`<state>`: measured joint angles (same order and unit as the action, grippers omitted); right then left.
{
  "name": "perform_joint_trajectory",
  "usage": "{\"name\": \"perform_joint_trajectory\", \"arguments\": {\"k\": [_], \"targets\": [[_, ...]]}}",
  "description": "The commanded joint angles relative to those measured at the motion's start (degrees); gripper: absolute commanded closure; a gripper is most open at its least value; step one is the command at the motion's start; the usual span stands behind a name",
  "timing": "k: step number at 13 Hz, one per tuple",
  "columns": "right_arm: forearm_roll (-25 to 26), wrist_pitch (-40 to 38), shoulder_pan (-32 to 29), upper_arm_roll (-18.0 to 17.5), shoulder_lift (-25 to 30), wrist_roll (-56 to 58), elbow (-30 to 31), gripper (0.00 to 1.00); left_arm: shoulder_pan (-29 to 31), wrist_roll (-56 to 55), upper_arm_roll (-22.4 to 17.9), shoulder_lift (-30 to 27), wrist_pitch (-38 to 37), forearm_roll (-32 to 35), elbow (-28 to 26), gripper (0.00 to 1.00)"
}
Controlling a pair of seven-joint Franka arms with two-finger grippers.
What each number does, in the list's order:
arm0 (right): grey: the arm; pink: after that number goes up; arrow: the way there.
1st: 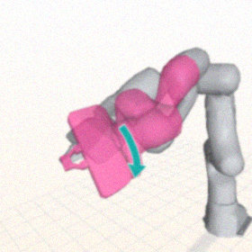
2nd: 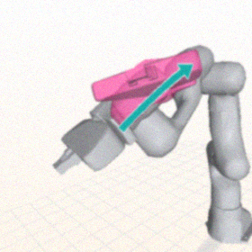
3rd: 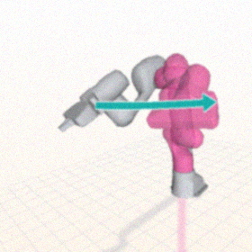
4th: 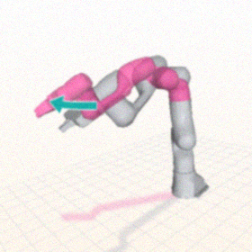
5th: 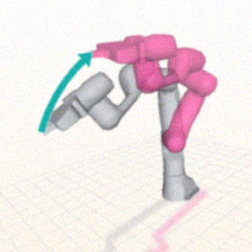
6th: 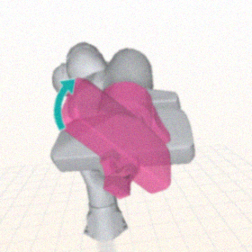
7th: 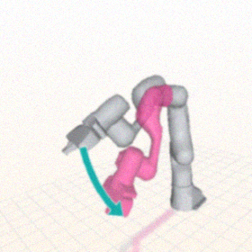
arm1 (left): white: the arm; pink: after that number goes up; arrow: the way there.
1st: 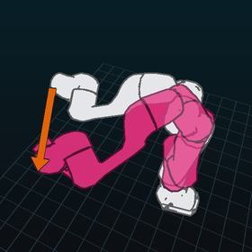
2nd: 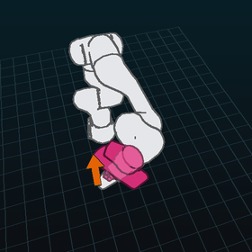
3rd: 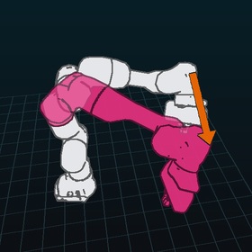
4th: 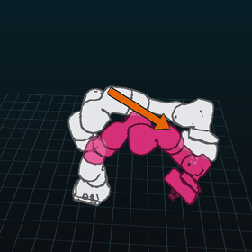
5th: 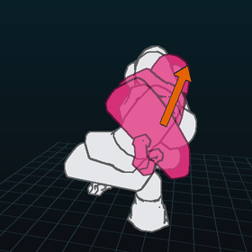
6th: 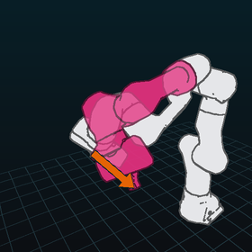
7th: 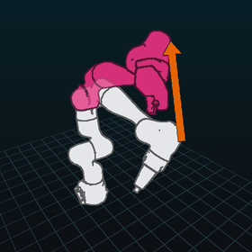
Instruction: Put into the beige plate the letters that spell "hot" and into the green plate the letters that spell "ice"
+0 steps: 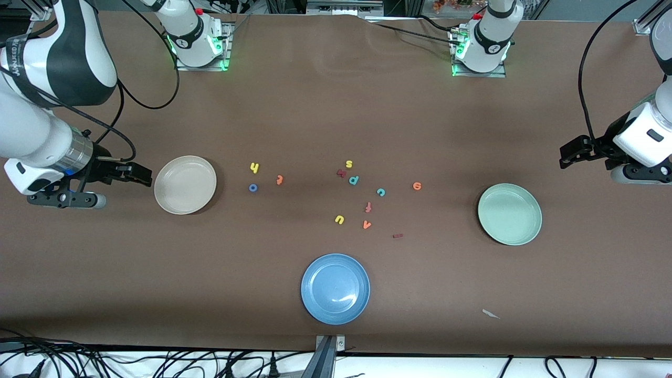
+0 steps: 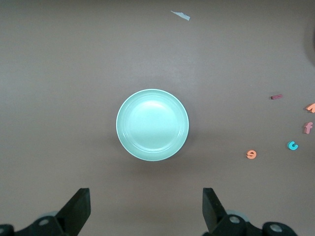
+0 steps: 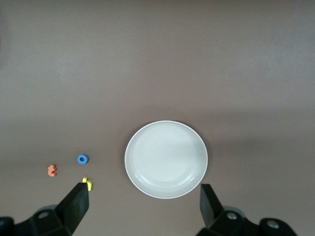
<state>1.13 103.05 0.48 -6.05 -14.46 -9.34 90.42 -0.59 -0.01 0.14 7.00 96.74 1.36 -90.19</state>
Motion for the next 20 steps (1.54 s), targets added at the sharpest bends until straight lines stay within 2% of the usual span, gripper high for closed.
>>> {"name": "perform_joint_trajectory", "arguments": {"k": [1,7,11,20], "targets": [[0.36,-0.49,-0.04,0.07,0.57,-0.24,-0.60,0.00,0.32,1.24,0.04,-0.76,0.56,-0.66,-0.69,0.00],[1.15,-0.57,-0.04,0.07,0.66,-0.41,-0.60,0.00,0.32,1.24,0.04,-0.76,0.56,-0.75,-0.69,0.00],[6.25,-0.57,0.40,-0.10,0.57,-0.41,-0.51,0.00,0.32,1.24,0.04,-0.67,0.56,-0.75,-0.69,0.00],[5.46,-0.66,0.40,-0.28,0.57,-0.50,-0.34,0.00,0.32,1.24,0.04,-0.76,0.56,-0.75,-0.69,0.00]]}}
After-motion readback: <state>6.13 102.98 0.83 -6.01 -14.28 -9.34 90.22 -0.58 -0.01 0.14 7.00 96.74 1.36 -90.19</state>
